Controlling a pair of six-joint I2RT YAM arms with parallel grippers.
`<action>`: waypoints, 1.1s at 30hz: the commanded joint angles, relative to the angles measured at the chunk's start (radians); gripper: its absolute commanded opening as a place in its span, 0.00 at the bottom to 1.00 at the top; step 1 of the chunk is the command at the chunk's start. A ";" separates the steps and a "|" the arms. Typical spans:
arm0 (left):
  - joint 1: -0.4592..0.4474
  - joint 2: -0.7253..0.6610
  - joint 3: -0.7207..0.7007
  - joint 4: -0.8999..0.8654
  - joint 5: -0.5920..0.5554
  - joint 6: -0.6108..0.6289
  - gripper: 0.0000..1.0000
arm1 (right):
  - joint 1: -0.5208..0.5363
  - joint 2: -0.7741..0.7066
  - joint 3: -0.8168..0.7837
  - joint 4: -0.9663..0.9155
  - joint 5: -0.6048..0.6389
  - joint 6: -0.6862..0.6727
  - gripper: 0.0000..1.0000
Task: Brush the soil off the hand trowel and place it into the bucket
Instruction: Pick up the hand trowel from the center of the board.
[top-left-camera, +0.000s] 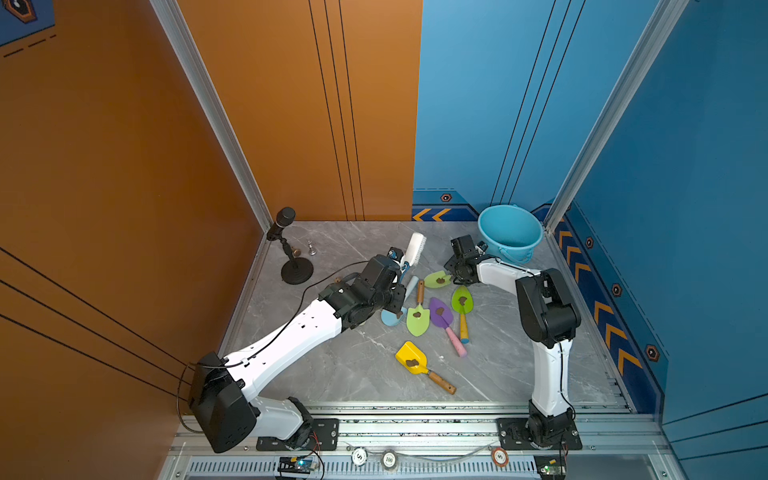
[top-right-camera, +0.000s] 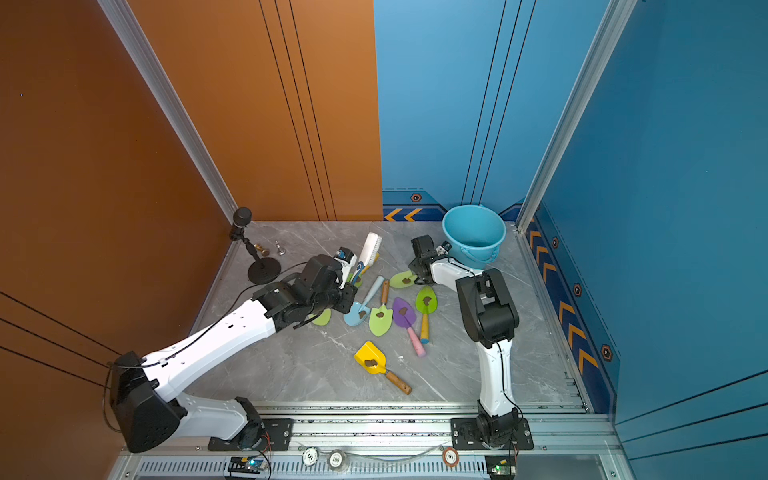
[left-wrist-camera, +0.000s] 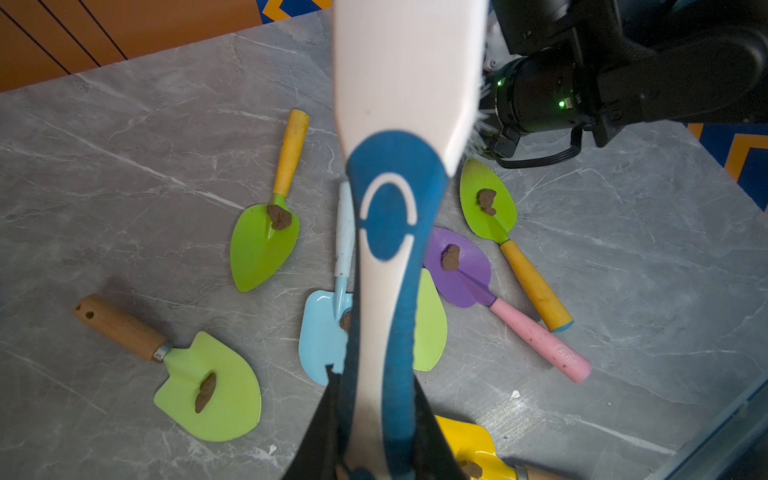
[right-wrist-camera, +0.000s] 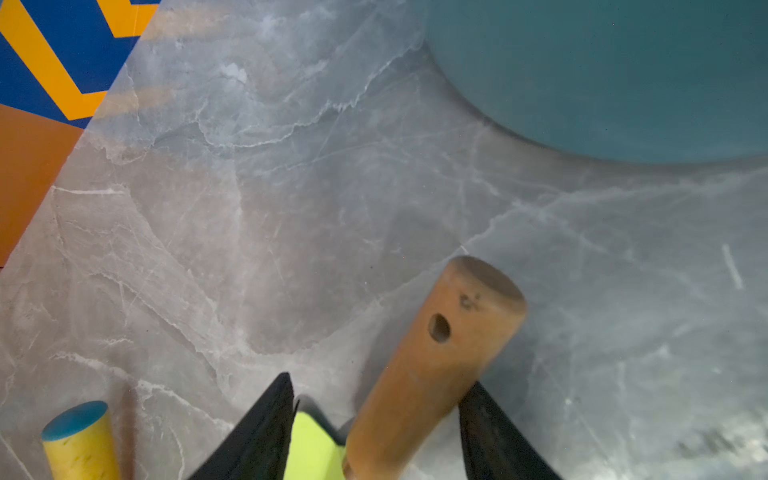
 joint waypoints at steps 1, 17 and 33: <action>0.019 0.010 0.044 0.050 0.014 -0.004 0.00 | -0.016 0.028 0.021 -0.040 -0.022 -0.031 0.58; 0.056 0.036 0.060 0.046 0.096 0.009 0.00 | -0.055 -0.008 0.050 0.004 -0.155 -0.058 0.22; 0.031 -0.008 0.018 -0.232 0.006 0.218 0.00 | 0.045 -0.220 0.079 0.112 -0.410 -0.288 0.17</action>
